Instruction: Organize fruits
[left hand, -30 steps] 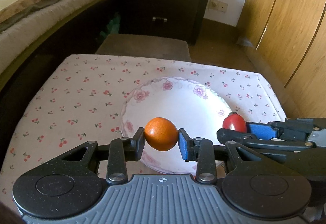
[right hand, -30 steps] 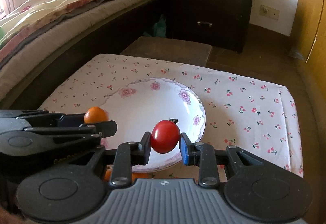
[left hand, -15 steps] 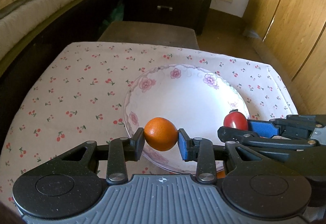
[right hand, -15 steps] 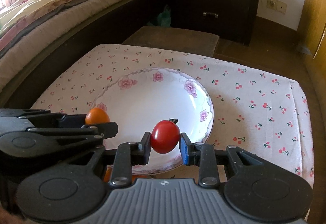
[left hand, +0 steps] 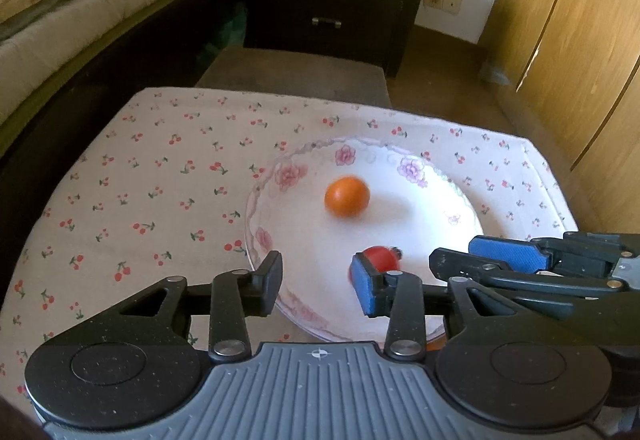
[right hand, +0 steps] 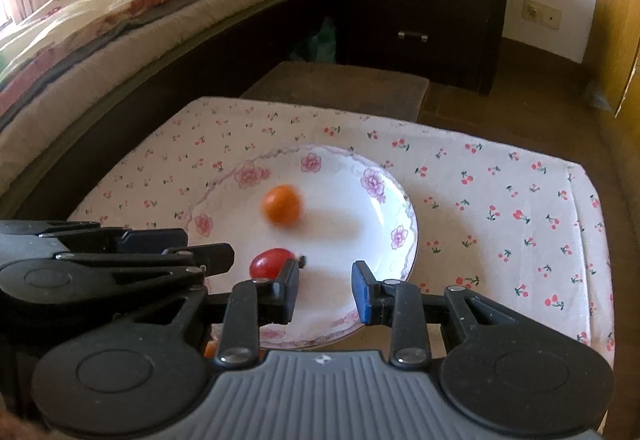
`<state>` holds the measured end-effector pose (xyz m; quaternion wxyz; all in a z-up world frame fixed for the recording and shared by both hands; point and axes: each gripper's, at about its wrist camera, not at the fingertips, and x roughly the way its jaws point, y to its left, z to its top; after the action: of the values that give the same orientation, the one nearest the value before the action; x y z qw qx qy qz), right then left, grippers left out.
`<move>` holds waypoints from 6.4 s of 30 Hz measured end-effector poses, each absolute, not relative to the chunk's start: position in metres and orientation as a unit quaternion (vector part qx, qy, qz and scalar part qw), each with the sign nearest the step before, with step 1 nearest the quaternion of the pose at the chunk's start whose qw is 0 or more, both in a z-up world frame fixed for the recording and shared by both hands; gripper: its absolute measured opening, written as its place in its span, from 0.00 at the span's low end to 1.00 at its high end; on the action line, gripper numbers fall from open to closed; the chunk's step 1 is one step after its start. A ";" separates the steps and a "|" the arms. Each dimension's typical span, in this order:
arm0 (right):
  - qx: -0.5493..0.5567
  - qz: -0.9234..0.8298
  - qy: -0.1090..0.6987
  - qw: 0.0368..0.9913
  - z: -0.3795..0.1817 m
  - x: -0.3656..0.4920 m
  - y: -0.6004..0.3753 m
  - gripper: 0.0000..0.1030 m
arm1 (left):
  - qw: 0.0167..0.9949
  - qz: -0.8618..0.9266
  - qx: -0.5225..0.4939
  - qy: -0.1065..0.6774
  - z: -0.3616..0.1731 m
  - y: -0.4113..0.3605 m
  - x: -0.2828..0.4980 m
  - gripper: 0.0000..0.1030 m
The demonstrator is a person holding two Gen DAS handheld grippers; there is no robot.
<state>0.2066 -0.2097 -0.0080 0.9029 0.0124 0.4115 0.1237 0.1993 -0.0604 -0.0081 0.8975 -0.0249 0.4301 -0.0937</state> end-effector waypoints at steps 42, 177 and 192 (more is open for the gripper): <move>0.012 0.135 0.448 0.884 -0.019 0.133 -0.195 0.31 | 0.887 -0.096 -0.045 0.449 0.002 0.000 0.136 0.59; 0.030 0.135 0.479 0.867 -0.016 0.111 -0.195 0.28 | 0.866 -0.117 -0.026 0.486 -0.018 -0.027 0.090 0.35; 0.044 0.122 0.459 0.879 -0.004 0.146 -0.201 0.28 | 0.878 -0.127 -0.037 0.460 0.005 -0.046 0.134 0.35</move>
<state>0.1462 -0.2007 -0.0039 0.8788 0.0440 0.4590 0.1224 0.1344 -0.0456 0.0047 0.8781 -0.0372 0.4596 -0.1275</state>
